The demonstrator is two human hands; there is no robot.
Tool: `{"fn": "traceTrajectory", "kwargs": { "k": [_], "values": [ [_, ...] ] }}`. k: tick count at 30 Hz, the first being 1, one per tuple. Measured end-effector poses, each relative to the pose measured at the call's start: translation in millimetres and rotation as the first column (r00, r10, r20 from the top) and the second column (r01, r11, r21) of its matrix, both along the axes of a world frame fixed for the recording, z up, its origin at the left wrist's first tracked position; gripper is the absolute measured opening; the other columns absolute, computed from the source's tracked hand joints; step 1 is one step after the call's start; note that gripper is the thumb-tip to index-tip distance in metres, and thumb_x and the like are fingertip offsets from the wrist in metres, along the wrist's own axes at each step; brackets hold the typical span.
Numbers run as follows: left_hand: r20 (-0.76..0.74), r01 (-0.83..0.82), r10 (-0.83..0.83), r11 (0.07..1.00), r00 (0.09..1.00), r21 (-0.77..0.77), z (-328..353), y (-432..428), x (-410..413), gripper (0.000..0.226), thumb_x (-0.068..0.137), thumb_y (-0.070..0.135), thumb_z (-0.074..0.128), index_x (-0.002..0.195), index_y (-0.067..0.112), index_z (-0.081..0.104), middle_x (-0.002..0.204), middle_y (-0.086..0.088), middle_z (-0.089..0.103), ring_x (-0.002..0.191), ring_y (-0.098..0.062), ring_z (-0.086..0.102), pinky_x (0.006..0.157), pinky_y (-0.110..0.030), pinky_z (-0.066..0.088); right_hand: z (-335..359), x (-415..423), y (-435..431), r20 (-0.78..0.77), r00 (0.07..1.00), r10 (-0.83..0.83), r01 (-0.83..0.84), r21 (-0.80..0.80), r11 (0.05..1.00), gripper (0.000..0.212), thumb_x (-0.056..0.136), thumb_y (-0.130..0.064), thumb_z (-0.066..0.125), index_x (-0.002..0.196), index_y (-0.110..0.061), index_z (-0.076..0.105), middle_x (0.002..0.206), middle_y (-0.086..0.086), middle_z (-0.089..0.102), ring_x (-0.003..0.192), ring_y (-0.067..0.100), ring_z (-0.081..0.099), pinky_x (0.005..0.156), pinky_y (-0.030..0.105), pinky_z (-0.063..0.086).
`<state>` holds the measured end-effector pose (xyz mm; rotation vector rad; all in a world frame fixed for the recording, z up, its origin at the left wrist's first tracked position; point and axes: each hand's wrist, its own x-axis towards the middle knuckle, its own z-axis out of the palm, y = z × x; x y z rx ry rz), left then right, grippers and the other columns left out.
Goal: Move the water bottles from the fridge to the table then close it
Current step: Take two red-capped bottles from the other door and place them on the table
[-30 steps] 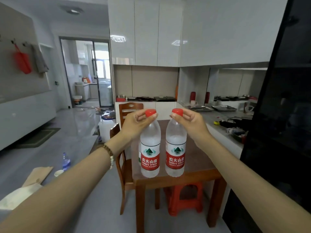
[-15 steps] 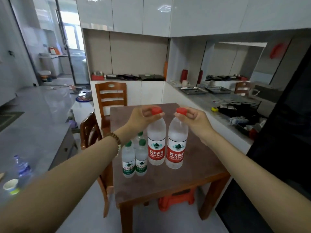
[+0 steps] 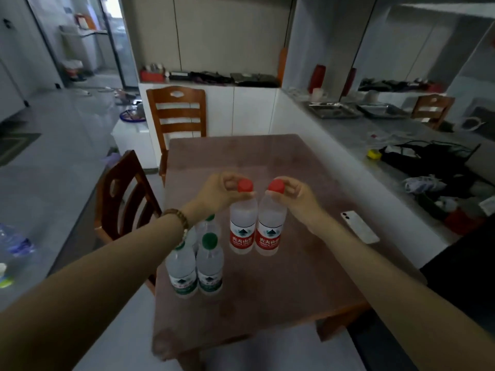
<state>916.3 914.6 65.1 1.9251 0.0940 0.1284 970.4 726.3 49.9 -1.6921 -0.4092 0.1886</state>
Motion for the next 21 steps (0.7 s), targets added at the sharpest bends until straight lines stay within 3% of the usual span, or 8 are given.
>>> {"fn": "traceTrajectory", "kwargs": {
  "k": [5,10,13,16,21],
  "values": [
    [-0.042,-0.031,0.032,0.999,0.999,0.039,-29,10,23,0.031,0.068,0.01,0.078,0.096,0.006,0.067,0.087,0.002,0.072,0.071,0.003,0.066,0.071,-0.013,0.051,-36,39,8,-0.08,0.992,0.094,-0.095,-0.007,0.995,0.029,0.075,-0.003,0.073,0.096,-0.019,0.06,0.093,-0.006,0.067,0.078,-0.007,0.064,0.077,0.012,0.05],
    [-0.092,-0.047,0.054,0.996,0.994,0.072,-51,20,31,0.026,0.066,0.011,0.08,0.088,0.01,0.066,0.083,0.001,0.073,0.074,-0.007,0.067,0.076,-0.022,0.054,-59,55,18,-0.077,0.981,0.176,-0.18,-0.041,0.983,0.031,0.075,-0.004,0.074,0.102,-0.009,0.061,0.093,-0.001,0.068,0.077,-0.004,0.064,0.074,0.01,0.05],
    [-0.116,-0.063,0.073,0.995,0.991,0.082,-58,21,33,0.025,0.064,0.01,0.081,0.084,0.013,0.064,0.081,0.003,0.072,0.073,-0.007,0.067,0.075,-0.02,0.052,-69,60,21,-0.083,0.974,0.209,-0.213,-0.035,0.976,0.028,0.074,-0.005,0.075,0.097,-0.014,0.061,0.091,-0.003,0.068,0.076,-0.005,0.065,0.075,0.011,0.05],
    [-0.146,-0.014,0.039,0.985,0.988,0.171,-60,21,34,0.027,0.063,0.013,0.082,0.082,0.016,0.062,0.084,0.003,0.072,0.078,-0.009,0.068,0.076,-0.017,0.051,-77,64,22,-0.096,0.97,0.221,-0.226,-0.036,0.974,0.027,0.073,-0.006,0.076,0.093,-0.019,0.062,0.092,-0.002,0.069,0.079,-0.001,0.065,0.077,0.014,0.051],
    [-0.206,0.065,-0.01,0.962,0.979,0.264,-61,23,37,0.029,0.064,0.016,0.082,0.085,0.018,0.061,0.094,-0.001,0.072,0.091,-0.014,0.068,0.088,-0.028,0.052,-88,64,24,-0.129,0.972,0.197,-0.201,-0.021,0.979,0.029,0.072,-0.003,0.076,0.088,-0.021,0.061,0.089,-0.006,0.068,0.074,-0.006,0.065,0.071,0.01,0.05]
  ]
}}
